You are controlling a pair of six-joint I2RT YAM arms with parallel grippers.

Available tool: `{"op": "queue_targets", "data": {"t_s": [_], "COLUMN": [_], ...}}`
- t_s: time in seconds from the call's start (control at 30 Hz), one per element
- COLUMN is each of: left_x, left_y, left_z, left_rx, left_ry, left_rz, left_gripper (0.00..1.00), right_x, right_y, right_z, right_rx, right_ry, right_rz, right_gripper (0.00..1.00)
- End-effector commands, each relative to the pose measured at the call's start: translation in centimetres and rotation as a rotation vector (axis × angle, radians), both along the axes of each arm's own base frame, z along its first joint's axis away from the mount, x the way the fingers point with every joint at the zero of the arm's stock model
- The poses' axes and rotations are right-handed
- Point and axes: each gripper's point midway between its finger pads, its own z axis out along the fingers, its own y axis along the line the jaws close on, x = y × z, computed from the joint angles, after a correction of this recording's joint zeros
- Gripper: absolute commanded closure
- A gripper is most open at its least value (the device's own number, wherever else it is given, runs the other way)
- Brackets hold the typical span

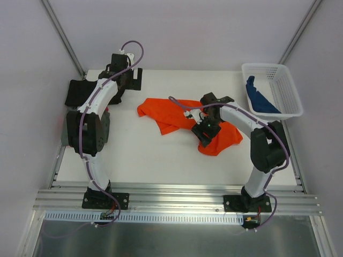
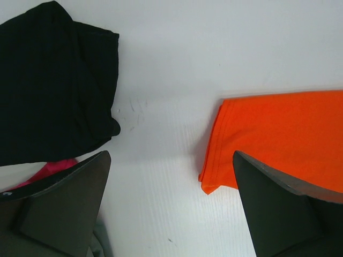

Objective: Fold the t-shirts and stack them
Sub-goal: Flatten out the tshirt

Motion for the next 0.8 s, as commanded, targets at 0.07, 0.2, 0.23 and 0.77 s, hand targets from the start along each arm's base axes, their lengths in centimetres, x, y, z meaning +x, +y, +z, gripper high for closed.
{"op": "queue_targets", "data": {"t_s": [0.07,0.2,0.23,0.77], "left_x": [0.8,1.0,1.1,1.4], "left_y": [-0.2,-0.3,-0.2,0.1], "left_z": [3.3,3.9,4.2,5.4], "left_rx": [-0.039,-0.047,-0.048,-0.034], "left_ry": [-0.076,-0.089,-0.095,-0.127], "left_rz": [0.031,0.03,0.033,0.043], "left_gripper": [0.01,0.01,0.01,0.01], "right_x": [0.2,0.2,0.2,0.4], "right_y": [0.6,0.8,0.9,2.0], "right_z": [-0.2,-0.7,-0.7,-1.0], "right_rx": [-0.02,-0.028,-0.025,-0.021], "right_ry": [0.015,0.045,0.048,0.094], "right_rz": [0.074,0.073,0.073,0.087], "right_gripper": [0.37,0.37,0.37,0.74]}}
